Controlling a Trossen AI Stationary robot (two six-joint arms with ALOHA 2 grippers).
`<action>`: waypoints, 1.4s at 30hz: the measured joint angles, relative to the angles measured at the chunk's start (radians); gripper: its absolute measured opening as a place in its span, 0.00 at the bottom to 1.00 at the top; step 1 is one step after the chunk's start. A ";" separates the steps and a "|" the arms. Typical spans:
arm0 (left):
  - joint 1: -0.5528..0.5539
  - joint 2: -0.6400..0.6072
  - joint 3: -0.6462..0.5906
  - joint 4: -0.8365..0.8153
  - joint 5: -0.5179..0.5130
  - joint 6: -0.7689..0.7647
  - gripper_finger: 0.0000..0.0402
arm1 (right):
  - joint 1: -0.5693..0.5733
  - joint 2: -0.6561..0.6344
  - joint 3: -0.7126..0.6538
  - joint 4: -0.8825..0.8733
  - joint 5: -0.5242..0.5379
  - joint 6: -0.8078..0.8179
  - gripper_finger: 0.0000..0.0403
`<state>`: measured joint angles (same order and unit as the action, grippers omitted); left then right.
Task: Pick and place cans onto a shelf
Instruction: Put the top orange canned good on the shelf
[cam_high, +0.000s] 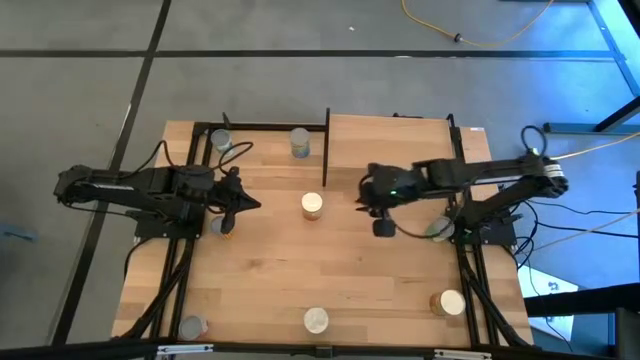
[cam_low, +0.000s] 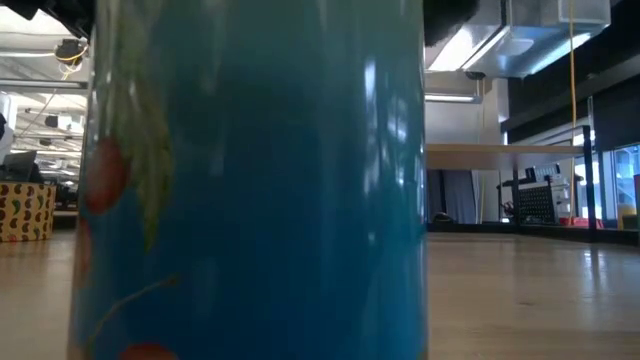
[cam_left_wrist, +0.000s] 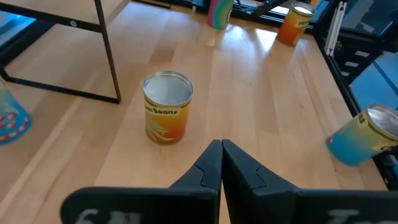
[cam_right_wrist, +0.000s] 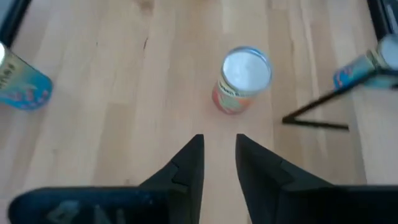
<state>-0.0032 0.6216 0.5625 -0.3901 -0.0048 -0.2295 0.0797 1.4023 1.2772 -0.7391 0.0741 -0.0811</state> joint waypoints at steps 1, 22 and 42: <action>0.000 0.000 0.000 0.000 0.000 0.000 0.00 | -0.004 0.025 0.011 0.012 0.000 -0.028 0.23; 0.000 0.000 0.000 0.000 0.000 0.030 0.00 | -0.076 0.479 0.276 0.044 -0.111 -0.415 0.24; 0.000 0.000 0.000 0.001 0.000 0.030 0.00 | -0.098 0.537 0.272 0.046 -0.057 -0.499 0.24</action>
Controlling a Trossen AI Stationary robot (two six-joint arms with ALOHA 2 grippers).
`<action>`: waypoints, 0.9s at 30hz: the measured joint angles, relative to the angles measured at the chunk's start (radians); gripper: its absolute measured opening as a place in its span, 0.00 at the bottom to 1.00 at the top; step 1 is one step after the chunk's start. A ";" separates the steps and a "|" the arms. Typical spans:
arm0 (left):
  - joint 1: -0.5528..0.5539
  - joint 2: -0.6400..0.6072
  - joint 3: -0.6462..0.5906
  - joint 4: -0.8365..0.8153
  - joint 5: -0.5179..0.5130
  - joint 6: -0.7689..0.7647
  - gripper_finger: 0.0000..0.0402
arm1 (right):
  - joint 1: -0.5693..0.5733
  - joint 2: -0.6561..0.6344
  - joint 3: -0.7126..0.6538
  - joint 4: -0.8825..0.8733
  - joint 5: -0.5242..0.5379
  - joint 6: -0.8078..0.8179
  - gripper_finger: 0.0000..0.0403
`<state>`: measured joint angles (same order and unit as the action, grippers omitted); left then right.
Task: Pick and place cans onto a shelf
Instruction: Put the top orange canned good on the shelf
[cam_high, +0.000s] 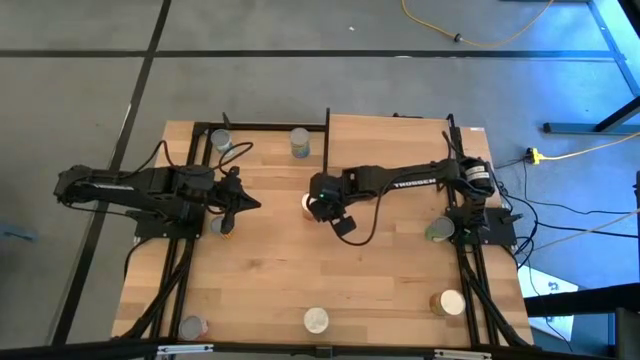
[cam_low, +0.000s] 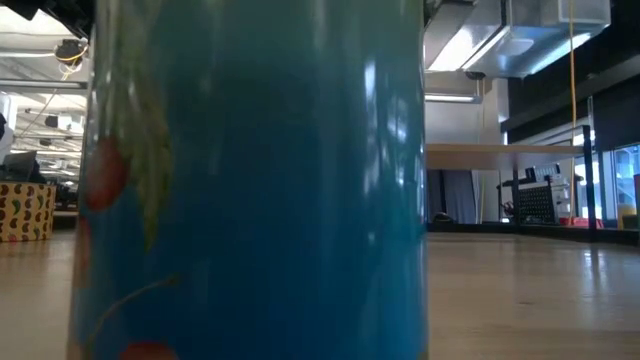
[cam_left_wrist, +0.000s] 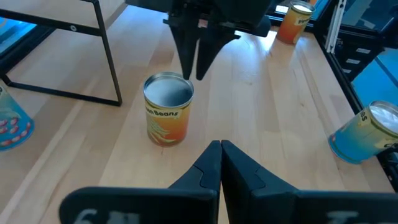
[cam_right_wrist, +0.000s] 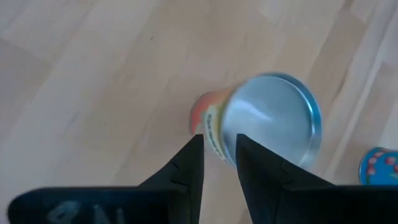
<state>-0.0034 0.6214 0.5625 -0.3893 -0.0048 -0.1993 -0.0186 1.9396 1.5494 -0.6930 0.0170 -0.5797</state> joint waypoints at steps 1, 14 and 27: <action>0.000 0.000 0.000 0.000 0.000 0.000 0.00 | -0.005 0.000 0.000 0.000 0.000 -0.001 0.24; 0.000 -0.001 0.000 0.000 0.000 0.000 0.00 | -0.032 0.032 -0.001 0.012 -0.053 -0.009 0.24; 0.000 0.000 0.000 0.001 0.000 0.000 0.00 | -0.030 0.058 0.002 0.048 -0.057 0.021 0.05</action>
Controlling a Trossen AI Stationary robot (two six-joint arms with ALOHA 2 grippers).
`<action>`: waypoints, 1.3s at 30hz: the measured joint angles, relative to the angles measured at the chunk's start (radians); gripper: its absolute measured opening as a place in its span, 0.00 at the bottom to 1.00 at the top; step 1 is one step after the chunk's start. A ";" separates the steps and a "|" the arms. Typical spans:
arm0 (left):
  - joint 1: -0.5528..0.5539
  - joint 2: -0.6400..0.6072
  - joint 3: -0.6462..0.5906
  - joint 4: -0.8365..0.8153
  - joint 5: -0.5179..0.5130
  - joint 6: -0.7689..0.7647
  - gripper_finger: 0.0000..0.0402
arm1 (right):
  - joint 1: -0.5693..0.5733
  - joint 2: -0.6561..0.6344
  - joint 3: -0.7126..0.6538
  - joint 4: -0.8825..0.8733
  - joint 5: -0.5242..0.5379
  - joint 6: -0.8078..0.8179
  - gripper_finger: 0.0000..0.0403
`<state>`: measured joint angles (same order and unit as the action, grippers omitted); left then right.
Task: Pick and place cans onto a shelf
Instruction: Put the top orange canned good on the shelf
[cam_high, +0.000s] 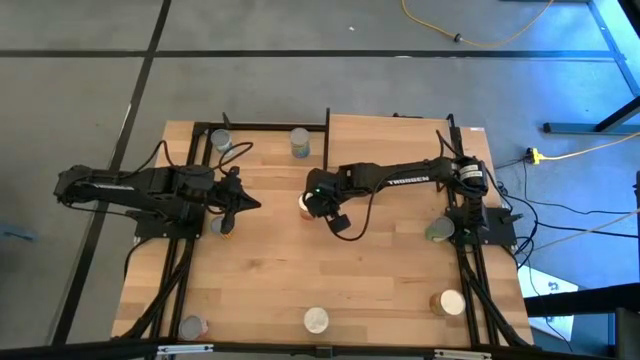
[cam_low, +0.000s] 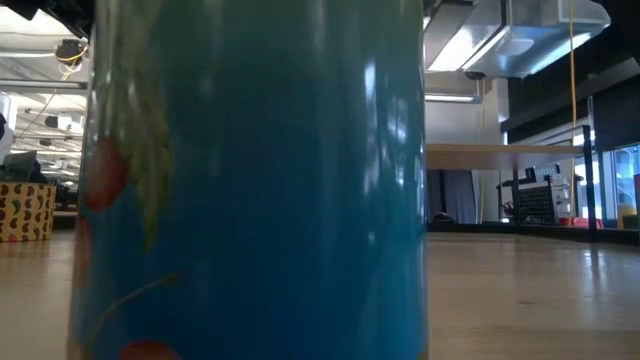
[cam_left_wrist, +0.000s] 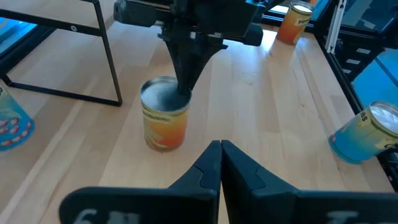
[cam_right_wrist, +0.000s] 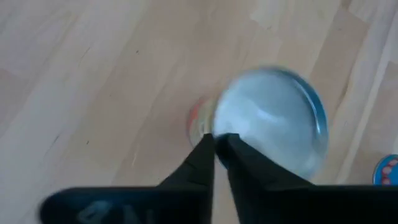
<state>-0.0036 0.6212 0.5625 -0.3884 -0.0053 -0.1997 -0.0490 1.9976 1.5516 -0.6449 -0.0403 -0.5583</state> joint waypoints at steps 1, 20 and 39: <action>0.000 0.000 0.000 0.000 0.000 0.000 0.00 | 0.000 0.000 0.000 -0.001 -0.001 0.001 0.03; 0.000 0.000 0.000 0.001 0.000 0.000 0.00 | 0.019 0.011 0.175 -0.217 0.005 0.060 0.00; 0.000 0.000 0.000 0.001 -0.016 0.037 0.00 | 0.050 0.006 0.667 -0.679 0.079 0.229 0.00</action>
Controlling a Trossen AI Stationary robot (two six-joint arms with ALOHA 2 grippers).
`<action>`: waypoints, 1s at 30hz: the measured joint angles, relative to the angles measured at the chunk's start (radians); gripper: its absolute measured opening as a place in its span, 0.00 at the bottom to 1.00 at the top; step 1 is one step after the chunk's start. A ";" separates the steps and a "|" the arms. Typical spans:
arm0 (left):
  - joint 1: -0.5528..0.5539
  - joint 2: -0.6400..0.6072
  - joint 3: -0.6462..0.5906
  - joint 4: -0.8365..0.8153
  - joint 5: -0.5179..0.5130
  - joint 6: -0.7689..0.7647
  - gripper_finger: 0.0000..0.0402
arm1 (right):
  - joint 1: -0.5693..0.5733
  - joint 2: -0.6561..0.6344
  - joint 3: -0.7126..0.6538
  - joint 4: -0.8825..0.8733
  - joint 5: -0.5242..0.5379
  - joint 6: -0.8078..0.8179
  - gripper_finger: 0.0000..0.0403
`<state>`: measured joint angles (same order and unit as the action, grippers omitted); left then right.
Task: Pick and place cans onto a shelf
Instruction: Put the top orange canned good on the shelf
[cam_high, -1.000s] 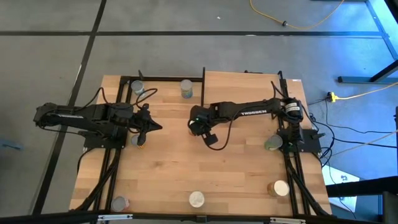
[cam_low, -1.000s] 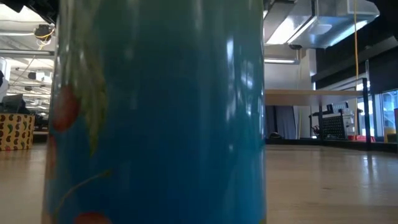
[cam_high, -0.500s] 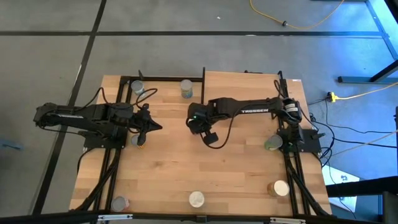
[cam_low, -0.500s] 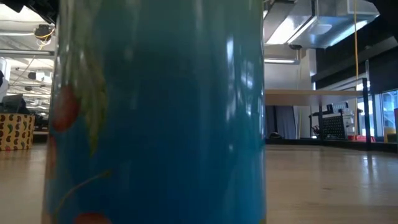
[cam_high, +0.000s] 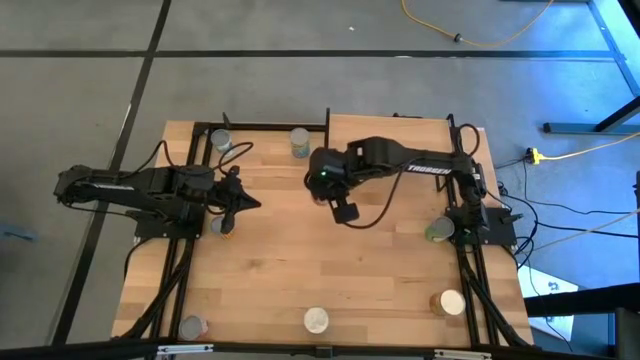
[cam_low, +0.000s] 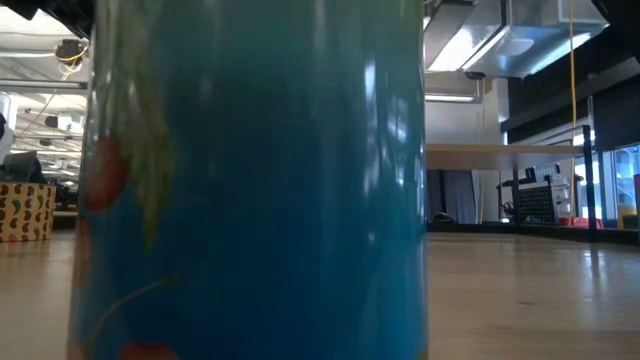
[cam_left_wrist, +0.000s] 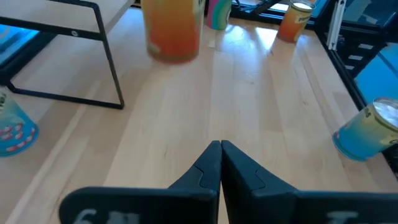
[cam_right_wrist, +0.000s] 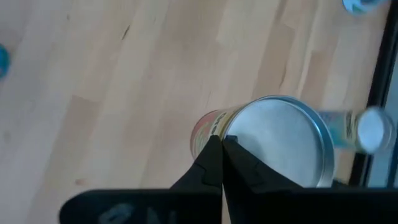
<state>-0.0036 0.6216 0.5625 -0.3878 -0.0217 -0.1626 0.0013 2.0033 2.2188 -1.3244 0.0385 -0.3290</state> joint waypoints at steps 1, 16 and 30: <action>0.000 0.000 0.000 0.000 -0.011 0.005 0.00 | 0.000 0.000 0.020 -0.027 0.018 0.015 0.00; 0.000 0.000 0.000 0.000 -0.020 0.016 0.00 | -0.031 -0.076 0.136 -0.247 0.204 0.256 0.00; 0.000 0.000 0.000 -0.001 -0.021 0.015 0.00 | -0.152 -0.275 0.130 -0.247 0.263 0.240 0.00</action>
<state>-0.0034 0.6215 0.5625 -0.3885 -0.0427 -0.1476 -0.1503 1.7287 2.3489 -1.5715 0.3012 -0.0890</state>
